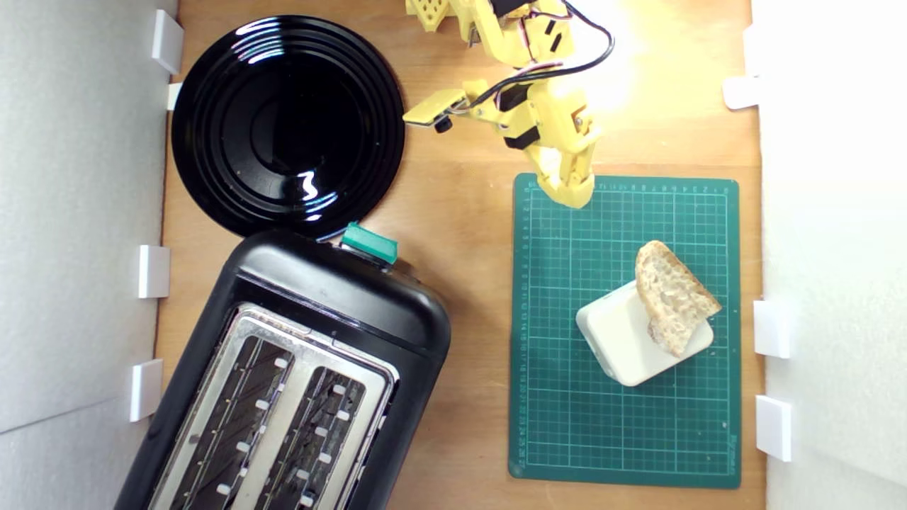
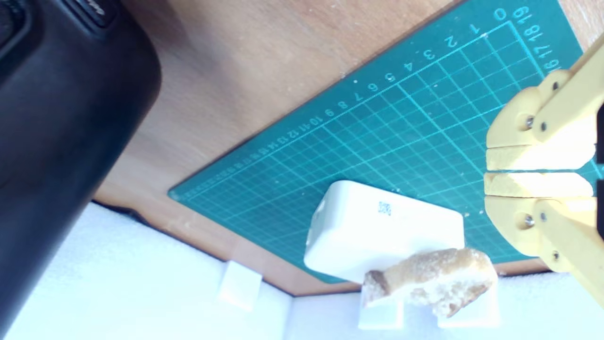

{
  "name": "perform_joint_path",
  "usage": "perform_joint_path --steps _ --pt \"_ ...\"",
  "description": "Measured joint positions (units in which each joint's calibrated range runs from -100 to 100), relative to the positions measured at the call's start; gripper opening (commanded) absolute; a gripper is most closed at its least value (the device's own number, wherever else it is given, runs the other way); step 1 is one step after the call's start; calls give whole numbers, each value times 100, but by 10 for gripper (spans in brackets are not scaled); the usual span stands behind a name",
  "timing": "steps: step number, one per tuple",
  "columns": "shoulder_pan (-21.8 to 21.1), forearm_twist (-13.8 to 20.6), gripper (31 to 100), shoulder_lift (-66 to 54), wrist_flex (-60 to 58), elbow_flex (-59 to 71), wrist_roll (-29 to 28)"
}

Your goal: Pick bread and place in toaster

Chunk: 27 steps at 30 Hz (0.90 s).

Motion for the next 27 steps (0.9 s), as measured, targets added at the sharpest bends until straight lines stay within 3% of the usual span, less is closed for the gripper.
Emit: perform_joint_path --steps 10,16,27 --pt "-275 44 411 1604 -2186 -28 -26" --pt "-339 160 411 2470 -3424 -120 -352" --pt "-357 204 411 2680 -3686 -176 -414"
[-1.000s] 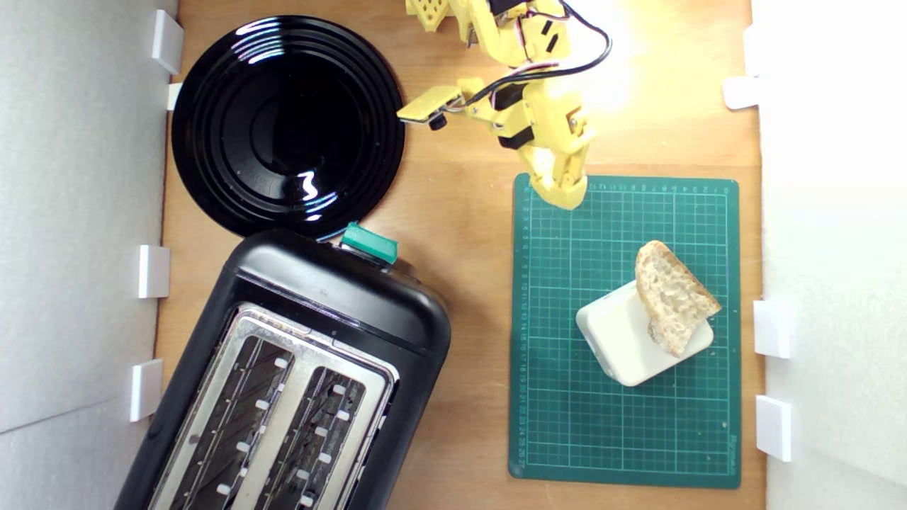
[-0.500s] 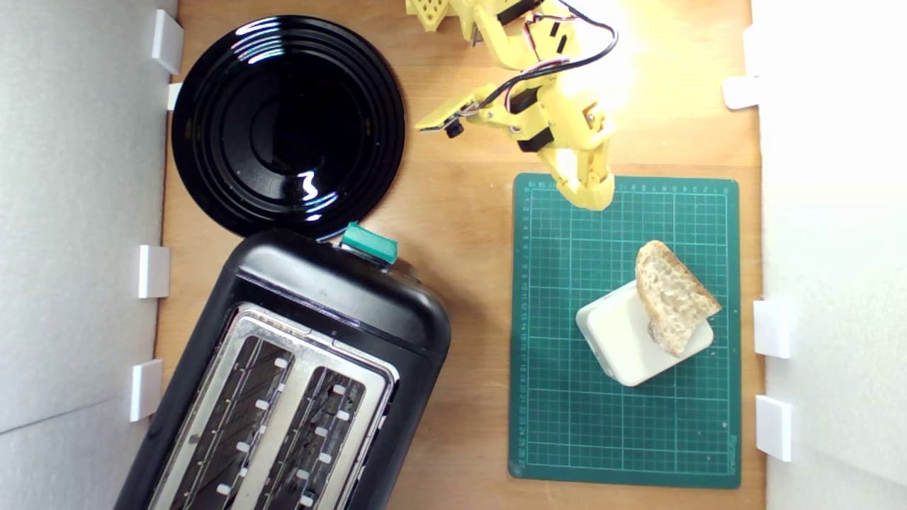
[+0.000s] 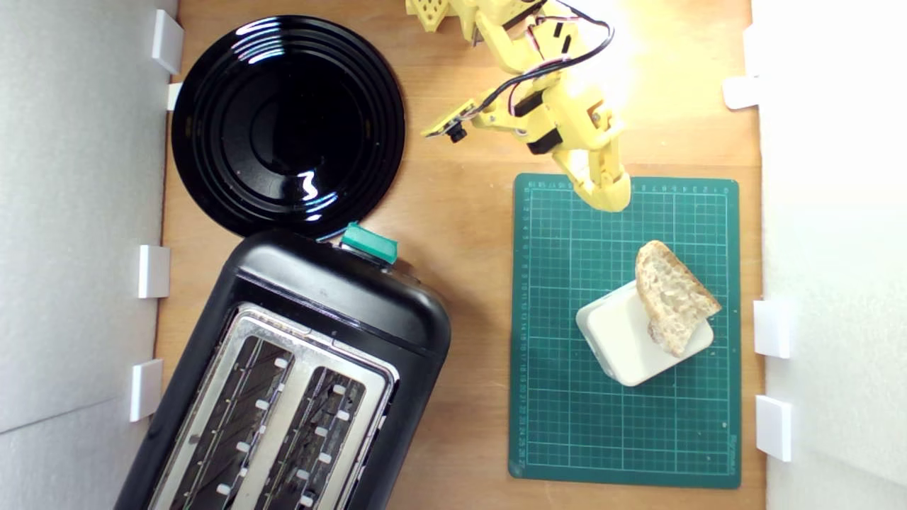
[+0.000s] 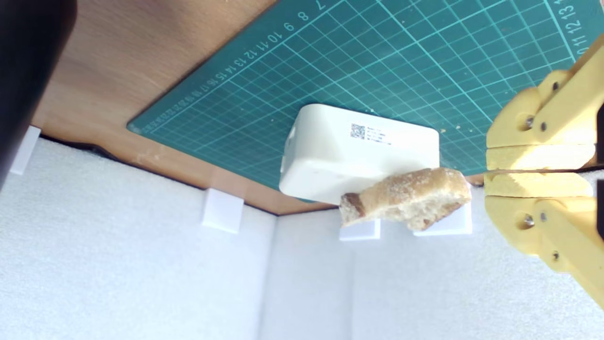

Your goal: Pick bread and place in toaster

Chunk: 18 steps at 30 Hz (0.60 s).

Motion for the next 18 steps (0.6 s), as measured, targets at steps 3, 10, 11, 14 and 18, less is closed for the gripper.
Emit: perform_joint_path --steps 3,10,11,14,18 --pt "0 0 411 0 0 0 0" --pt "0 -27 411 34 0 0 0" --pt "0 -27 411 34 0 0 0" --pt "0 -27 418 50 0 0 0" --pt "0 -27 535 50 0 0 0"
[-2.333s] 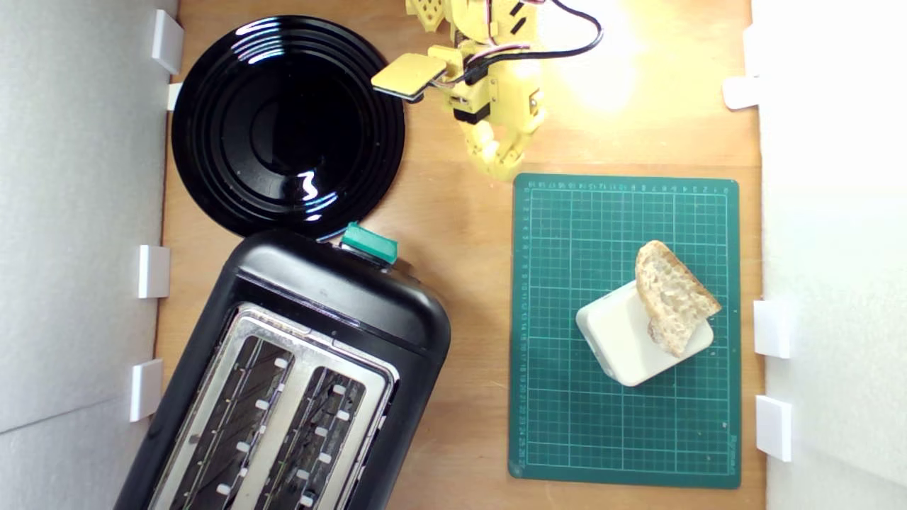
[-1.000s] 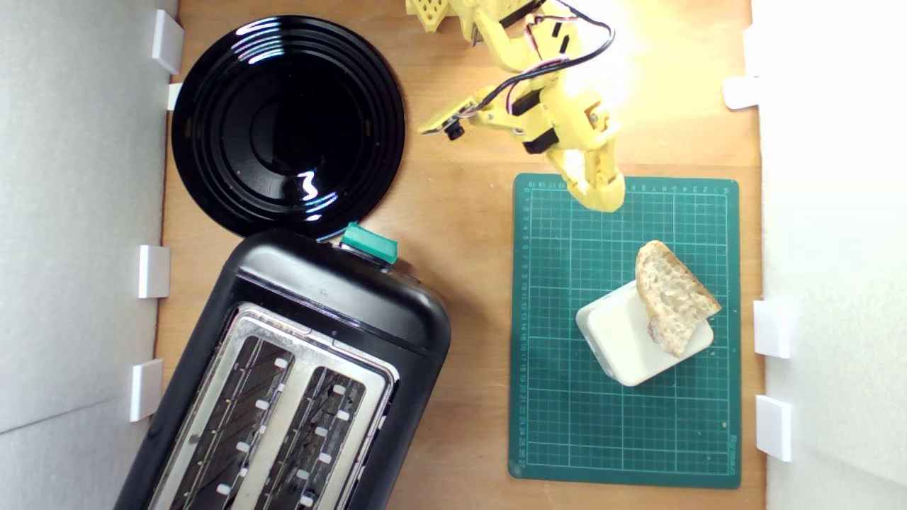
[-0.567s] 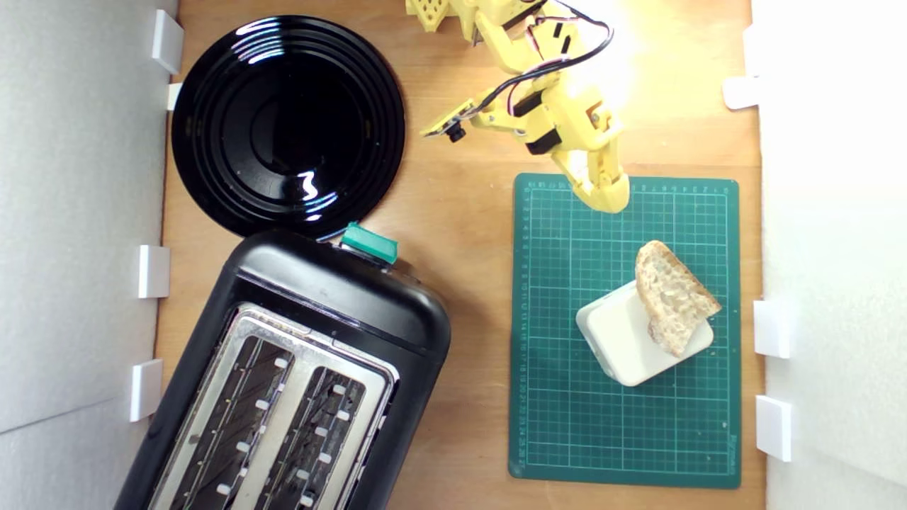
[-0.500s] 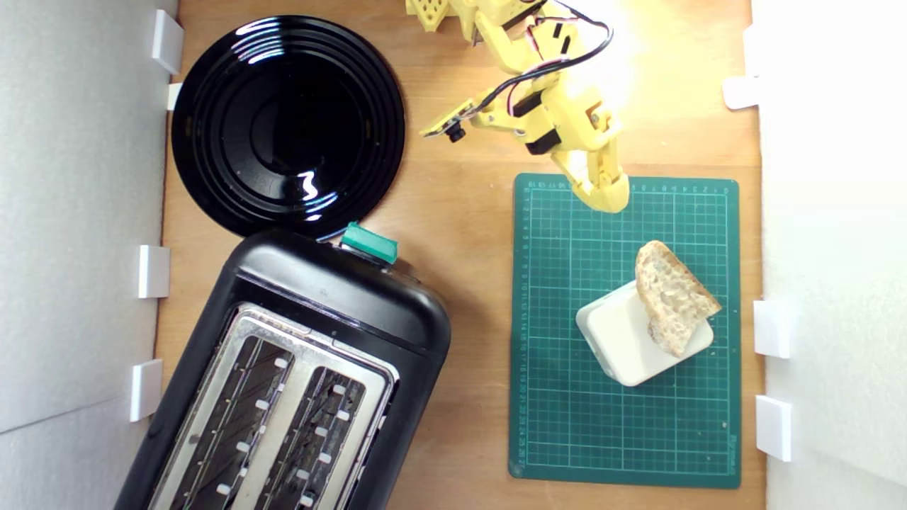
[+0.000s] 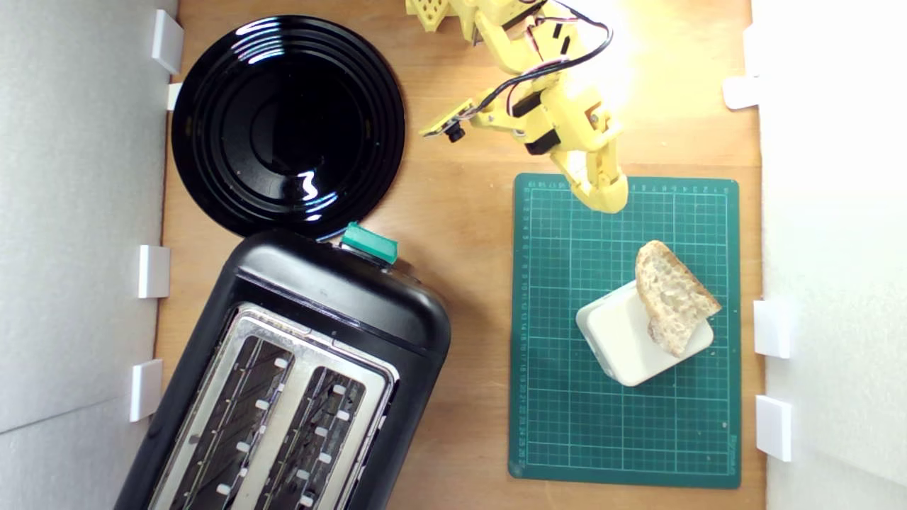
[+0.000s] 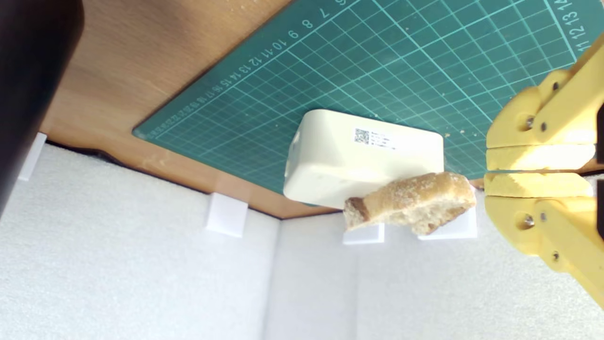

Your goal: Pick bread and place in toaster

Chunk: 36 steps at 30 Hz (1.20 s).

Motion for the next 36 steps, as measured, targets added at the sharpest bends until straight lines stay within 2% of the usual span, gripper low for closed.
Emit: perform_joint_path --steps 4,9,13,18,21,23,28,36 --pt "0 0 634 0 0 0 -62" --pt "0 -18 646 0 0 0 -388" --pt "101 -267 652 0 0 0 -429" --pt "101 -204 654 0 0 0 -429" --pt "110 -284 656 0 0 0 -429" --pt "101 -178 707 0 0 0 -429" --pt "101 -249 813 0 0 0 -481" --pt "101 -249 835 17 0 0 -486"
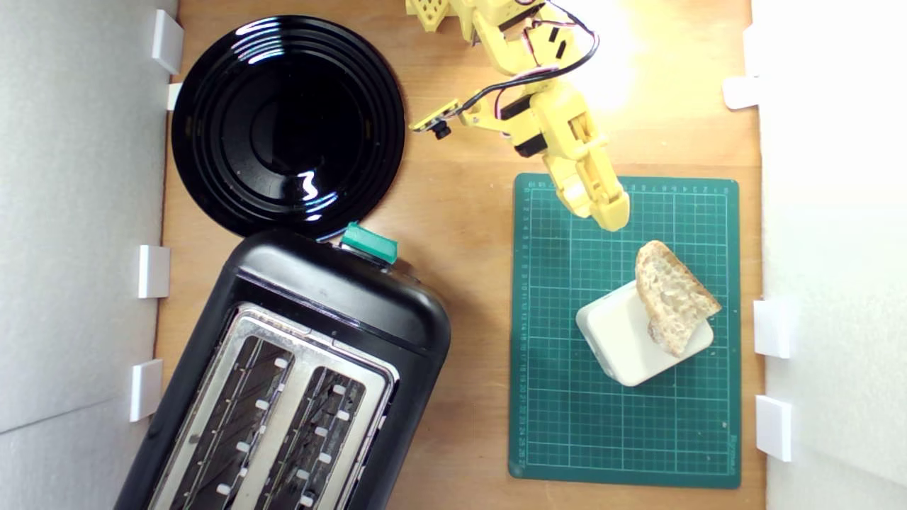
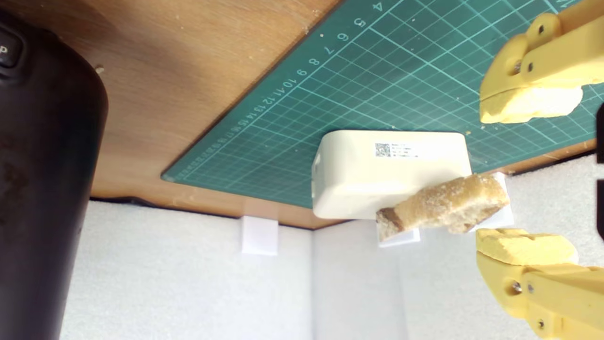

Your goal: Pick bread and place in toaster

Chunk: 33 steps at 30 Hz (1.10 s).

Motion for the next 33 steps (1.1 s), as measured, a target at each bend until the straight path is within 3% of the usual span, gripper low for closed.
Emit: perform_joint_path --steps 33 --pt "-229 0 835 874 -8 -1184 0"
